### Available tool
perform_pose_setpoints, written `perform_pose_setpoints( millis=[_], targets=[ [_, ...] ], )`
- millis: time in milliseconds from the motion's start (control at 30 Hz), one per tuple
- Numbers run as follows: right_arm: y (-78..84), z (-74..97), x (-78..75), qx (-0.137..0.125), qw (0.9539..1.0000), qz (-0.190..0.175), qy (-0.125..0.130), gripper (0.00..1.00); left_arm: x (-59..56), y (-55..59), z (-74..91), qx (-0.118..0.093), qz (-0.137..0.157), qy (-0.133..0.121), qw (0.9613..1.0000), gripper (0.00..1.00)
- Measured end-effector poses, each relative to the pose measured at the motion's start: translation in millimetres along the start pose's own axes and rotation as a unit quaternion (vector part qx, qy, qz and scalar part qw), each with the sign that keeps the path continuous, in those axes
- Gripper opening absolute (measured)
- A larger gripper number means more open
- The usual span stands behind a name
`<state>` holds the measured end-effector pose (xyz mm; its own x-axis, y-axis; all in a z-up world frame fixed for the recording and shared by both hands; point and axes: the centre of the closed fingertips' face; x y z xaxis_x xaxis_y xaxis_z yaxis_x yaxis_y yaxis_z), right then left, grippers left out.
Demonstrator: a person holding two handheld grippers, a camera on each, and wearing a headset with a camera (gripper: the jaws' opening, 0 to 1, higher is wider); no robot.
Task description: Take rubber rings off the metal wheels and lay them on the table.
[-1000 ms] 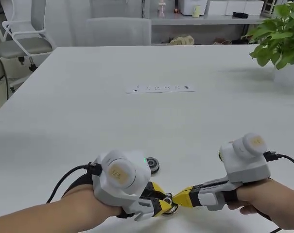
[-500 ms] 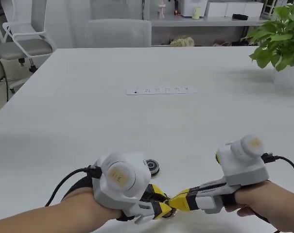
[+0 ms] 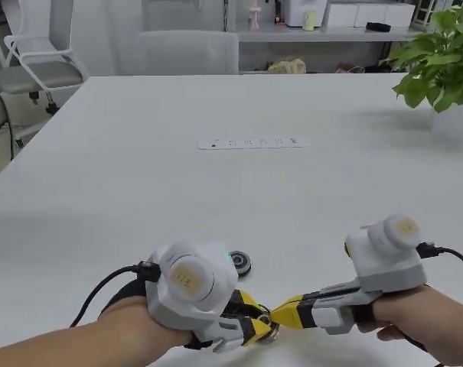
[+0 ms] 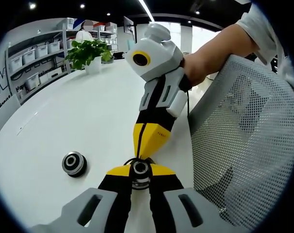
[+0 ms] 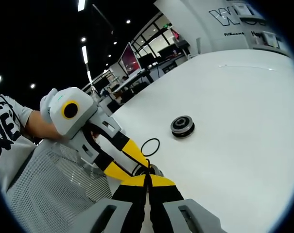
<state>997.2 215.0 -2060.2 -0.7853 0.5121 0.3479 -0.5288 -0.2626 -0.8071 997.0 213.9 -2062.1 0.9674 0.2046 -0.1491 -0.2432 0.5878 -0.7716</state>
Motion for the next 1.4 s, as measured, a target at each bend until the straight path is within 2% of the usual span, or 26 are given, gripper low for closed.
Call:
perform_pose_setpoints(
  millis=[433, 800, 1100, 1400],
  targets=[
    [1.0, 1.5, -3.1, -0.001, 1.0, -0.001, 0.006, 0.0, -0.1, -0.8, 0.2, 0.003, 0.009, 0.008, 0.9999, 0.08],
    [-0.5, 2.4, -4.1, -0.004, 1.0, -0.002, 0.006, 0.0, -1.9, -5.0, 8.0, 0.001, 0.013, 0.013, 0.9998, 0.15],
    [-1.6, 3.0, -3.7, -0.006, 1.0, -0.002, 0.005, 0.0, -9.7, -16.2, 19.9, -0.011, 0.008, 0.021, 0.9997, 0.22],
    [-3.3, 3.8, -2.5, -0.009, 0.9999, -0.001, 0.004, 0.0, -9.9, -20.8, 37.5, -0.025, 0.012, 0.02, 0.9994, 0.3]
  ],
)
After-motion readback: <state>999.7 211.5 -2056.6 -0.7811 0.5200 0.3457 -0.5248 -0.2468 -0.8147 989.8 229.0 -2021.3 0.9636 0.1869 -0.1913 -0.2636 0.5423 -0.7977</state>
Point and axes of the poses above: the centre of the closed fingertips' face, and the gripper's own axes: z roughly backward along the fingers, x roughly to its left, y roughly out of its underside, and after that the axes turned 13 degrees about z, right-handed
